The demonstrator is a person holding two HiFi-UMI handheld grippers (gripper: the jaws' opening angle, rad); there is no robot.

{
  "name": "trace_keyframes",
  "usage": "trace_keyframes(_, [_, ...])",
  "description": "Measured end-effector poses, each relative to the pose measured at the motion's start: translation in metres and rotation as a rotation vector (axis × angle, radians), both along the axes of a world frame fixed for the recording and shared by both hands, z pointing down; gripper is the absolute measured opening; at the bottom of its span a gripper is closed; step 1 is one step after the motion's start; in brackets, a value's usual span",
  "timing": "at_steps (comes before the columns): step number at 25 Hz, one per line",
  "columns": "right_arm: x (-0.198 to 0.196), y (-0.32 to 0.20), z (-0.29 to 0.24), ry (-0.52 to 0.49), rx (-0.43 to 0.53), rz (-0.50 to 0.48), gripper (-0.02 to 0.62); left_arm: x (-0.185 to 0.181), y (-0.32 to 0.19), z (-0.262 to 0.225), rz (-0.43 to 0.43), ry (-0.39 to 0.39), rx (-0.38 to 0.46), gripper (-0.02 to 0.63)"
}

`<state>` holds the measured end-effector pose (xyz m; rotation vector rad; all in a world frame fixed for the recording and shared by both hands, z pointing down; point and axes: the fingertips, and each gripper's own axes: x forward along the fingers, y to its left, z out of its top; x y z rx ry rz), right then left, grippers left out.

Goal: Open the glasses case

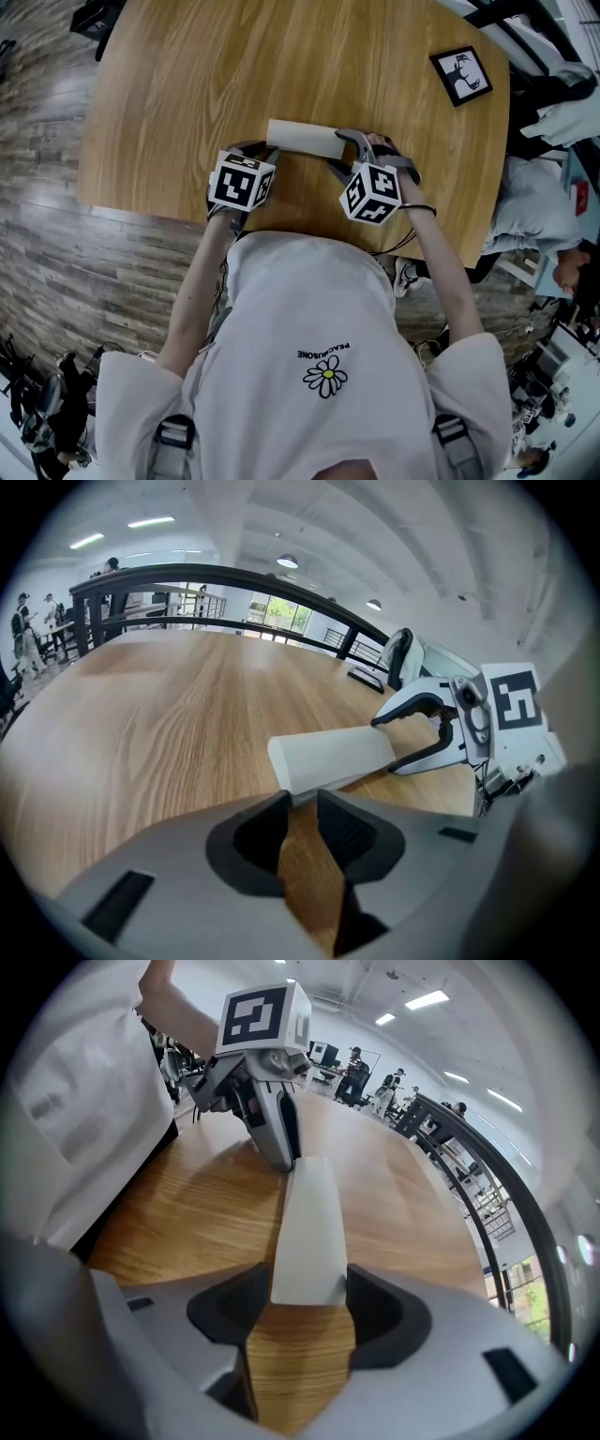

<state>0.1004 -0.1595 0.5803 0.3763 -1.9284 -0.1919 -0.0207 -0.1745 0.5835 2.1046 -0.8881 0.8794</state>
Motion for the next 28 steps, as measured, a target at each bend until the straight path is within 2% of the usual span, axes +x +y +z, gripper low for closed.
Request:
trace_keyframes(8, [0.0002, -0.0045, 0.0014, 0.022, 0.049, 0.012, 0.247, -0.0003, -0.0001, 0.0014, -0.014, 0.014, -0.002, 0.104])
trace_keyframes(12, [-0.0018, -0.0044, 0.0026, 0.083, 0.114, 0.033, 0.245, -0.0017, 0.0008, 0.0011, -0.012, 0.014, 0.002, 0.103])
trace_keyframes(15, [-0.0011, -0.0047, 0.004, 0.122, 0.151, 0.05, 0.241, -0.0011, 0.0005, 0.0007, 0.005, -0.018, 0.029, 0.098])
trace_keyframes(28, [0.0003, -0.007, 0.0012, 0.078, -0.057, 0.08, 0.238, 0.0002, -0.0001, 0.0014, 0.004, -0.017, 0.051, 0.094])
